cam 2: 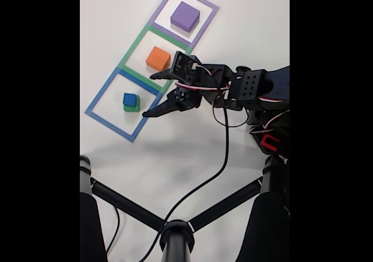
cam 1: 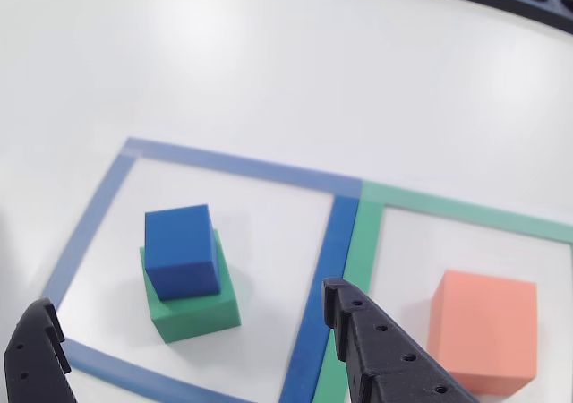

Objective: Tower of hanoi

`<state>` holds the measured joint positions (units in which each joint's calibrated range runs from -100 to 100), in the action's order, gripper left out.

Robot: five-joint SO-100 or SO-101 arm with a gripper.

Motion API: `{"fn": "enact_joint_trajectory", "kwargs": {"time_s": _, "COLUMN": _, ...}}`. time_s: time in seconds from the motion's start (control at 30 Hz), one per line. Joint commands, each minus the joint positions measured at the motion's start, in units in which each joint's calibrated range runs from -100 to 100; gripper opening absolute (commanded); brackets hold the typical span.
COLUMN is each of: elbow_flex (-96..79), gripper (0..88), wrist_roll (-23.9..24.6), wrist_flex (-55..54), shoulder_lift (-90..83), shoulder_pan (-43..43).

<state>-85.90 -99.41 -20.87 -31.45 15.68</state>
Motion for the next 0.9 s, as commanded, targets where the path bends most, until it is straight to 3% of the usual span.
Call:
{"fn": "enact_joint_trajectory", "kwargs": {"time_s": 0.0, "elbow_flex": 0.89, "gripper": 35.1, "wrist_roll": -0.59, "wrist_flex": -13.09, "shoulder_lift": 10.05, "shoulder_pan": 0.60}}
{"fn": "enact_joint_trajectory", "kwargs": {"time_s": 0.27, "elbow_flex": 7.53, "gripper": 35.0, "wrist_roll": -0.59, "wrist_flex": -29.19, "shoulder_lift": 29.60, "shoulder_pan": 1.44}}
{"fn": "enact_joint_trajectory", "kwargs": {"time_s": 0.87, "elbow_flex": 19.25, "gripper": 34.9, "wrist_roll": -0.59, "wrist_flex": -37.29, "shoulder_lift": 46.19, "shoulder_pan": 3.96}}
